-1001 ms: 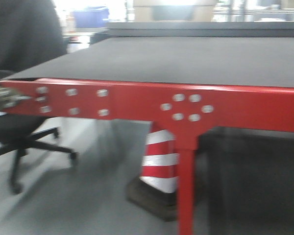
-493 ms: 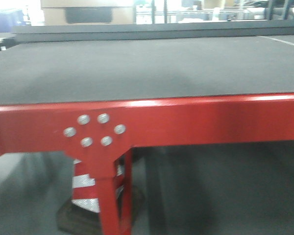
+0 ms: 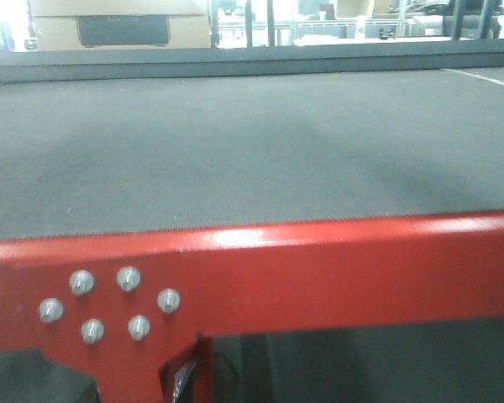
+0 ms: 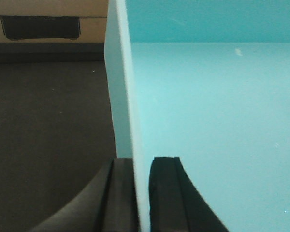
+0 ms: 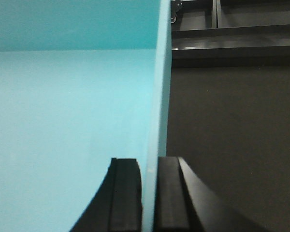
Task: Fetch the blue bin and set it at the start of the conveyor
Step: 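Drive up to the red-framed conveyor, holding the teal bin above the belt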
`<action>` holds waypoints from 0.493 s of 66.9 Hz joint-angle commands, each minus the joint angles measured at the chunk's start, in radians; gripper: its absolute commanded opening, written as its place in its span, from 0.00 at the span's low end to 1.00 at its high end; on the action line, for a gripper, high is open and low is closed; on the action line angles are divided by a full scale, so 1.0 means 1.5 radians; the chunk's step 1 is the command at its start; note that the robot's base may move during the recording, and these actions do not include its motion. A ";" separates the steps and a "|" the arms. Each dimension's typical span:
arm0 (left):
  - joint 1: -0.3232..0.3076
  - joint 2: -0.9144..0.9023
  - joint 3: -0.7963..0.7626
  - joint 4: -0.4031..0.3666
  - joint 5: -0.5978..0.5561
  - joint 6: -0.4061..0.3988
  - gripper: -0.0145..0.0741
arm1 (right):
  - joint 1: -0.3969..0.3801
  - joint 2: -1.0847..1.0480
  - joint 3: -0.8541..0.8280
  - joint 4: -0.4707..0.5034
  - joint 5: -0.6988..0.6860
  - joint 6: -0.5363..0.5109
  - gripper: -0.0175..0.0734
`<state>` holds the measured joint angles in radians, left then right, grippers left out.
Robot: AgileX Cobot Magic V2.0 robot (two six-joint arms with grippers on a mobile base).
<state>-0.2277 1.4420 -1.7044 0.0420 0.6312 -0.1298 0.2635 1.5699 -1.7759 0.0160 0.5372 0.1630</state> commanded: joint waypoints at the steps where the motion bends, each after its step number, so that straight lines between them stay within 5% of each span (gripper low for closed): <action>1: -0.003 -0.008 -0.007 -0.018 -0.015 0.006 0.04 | -0.001 -0.008 -0.006 0.004 -0.055 -0.005 0.03; 33: -0.003 -0.008 -0.007 -0.018 -0.015 0.006 0.04 | -0.001 -0.006 -0.006 0.004 -0.055 -0.005 0.03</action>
<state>-0.2277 1.4420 -1.7044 0.0420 0.6370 -0.1298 0.2635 1.5699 -1.7759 0.0160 0.5372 0.1630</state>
